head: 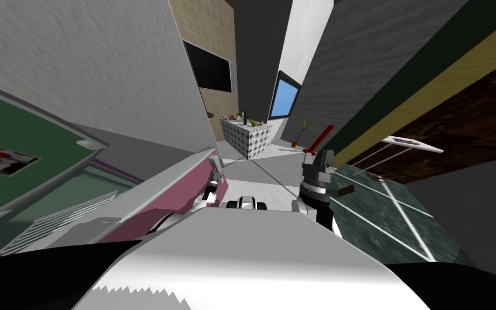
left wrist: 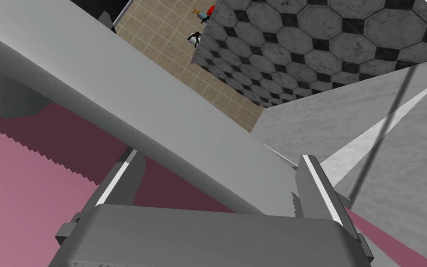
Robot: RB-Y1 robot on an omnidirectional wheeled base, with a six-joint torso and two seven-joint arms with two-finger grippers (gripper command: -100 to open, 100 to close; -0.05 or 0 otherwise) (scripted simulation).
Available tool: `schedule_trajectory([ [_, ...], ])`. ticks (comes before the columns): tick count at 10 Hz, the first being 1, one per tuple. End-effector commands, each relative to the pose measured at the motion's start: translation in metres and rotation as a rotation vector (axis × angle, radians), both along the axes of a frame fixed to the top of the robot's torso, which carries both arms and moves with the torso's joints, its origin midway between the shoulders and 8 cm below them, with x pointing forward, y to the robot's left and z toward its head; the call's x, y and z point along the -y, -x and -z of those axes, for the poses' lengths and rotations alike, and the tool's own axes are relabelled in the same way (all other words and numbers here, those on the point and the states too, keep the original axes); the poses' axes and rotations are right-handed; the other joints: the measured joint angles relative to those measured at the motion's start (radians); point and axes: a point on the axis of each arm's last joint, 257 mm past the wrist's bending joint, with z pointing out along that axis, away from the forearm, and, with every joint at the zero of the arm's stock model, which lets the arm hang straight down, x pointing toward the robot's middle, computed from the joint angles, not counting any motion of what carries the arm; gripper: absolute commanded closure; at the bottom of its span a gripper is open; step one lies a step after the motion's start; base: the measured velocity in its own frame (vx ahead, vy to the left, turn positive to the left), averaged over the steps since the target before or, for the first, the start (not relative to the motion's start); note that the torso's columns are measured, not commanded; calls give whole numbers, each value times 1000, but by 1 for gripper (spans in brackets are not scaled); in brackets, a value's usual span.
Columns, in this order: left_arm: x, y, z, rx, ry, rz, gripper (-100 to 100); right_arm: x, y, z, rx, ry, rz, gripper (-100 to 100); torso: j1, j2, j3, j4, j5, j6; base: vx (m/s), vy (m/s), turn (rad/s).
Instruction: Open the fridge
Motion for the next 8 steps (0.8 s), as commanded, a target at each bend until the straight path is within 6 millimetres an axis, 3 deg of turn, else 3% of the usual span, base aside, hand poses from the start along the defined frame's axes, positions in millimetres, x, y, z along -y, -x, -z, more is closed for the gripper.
schedule_trajectory([
  [1,3,-22,-11,10,0,3,-100,0,0,0,0,0,0,0,3,-2,-1,-2,2,1,-75,15,1],
  [2,5,-29,-7,-12,2,-1,-100,0,0,0,0,0,0,0,3,-4,-2,-3,2,1,-92,3,13],
  [6,20,-70,-30,0,9,12,-100,0,0,0,0,0,0,0,2,-4,-2,-2,2,1,-86,12,7],
  [8,21,-72,-33,4,9,14,-100,0,0,0,0,0,0,0,2,-4,-2,-2,2,1,-56,6,6],
])
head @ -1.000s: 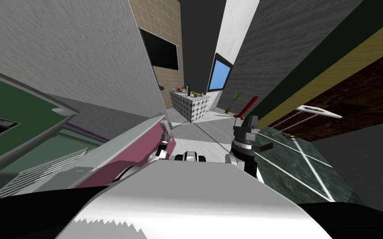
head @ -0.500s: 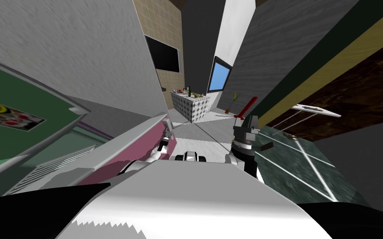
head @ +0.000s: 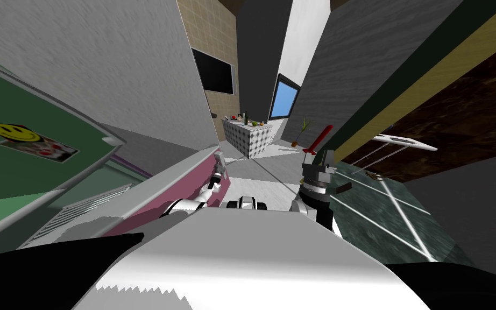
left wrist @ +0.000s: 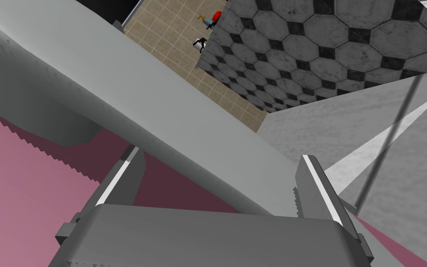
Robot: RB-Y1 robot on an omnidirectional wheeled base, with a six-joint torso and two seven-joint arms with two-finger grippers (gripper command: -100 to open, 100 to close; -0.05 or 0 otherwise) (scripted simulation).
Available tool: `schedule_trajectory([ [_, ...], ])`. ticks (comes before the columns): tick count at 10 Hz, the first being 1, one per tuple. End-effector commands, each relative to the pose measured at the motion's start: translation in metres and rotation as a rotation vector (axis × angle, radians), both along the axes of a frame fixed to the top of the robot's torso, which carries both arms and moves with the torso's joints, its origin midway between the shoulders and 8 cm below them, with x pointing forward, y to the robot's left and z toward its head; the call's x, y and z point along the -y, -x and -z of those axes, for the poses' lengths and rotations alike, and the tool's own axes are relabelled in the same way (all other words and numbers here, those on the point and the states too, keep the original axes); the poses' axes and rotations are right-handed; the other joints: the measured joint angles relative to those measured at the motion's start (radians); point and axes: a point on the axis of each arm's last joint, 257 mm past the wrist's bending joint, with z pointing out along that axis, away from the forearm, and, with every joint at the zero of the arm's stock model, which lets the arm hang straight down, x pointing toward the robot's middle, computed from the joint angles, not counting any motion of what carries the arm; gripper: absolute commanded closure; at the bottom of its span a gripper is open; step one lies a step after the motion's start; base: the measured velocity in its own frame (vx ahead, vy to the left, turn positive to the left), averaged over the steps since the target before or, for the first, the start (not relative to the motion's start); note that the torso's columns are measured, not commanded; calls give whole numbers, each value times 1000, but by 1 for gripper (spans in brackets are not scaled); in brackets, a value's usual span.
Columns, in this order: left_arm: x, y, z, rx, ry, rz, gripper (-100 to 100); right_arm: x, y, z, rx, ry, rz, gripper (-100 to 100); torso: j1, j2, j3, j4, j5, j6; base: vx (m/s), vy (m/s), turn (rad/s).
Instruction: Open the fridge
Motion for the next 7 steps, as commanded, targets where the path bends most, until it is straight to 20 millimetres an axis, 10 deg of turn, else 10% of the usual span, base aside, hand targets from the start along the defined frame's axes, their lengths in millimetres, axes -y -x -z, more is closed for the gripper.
schedule_trajectory([
  [1,1,-3,-1,-2,0,1,-100,0,0,0,0,0,0,0,0,-2,-1,-1,0,0,-11,0,-4],
  [2,1,-3,-1,-2,0,1,0,0,0,0,0,0,0,0,0,-3,-2,-1,0,0,0,0,0],
  [7,1,-3,-1,-2,0,1,0,0,0,0,0,0,0,0,0,0,0,0,0,0,0,0,0],
])
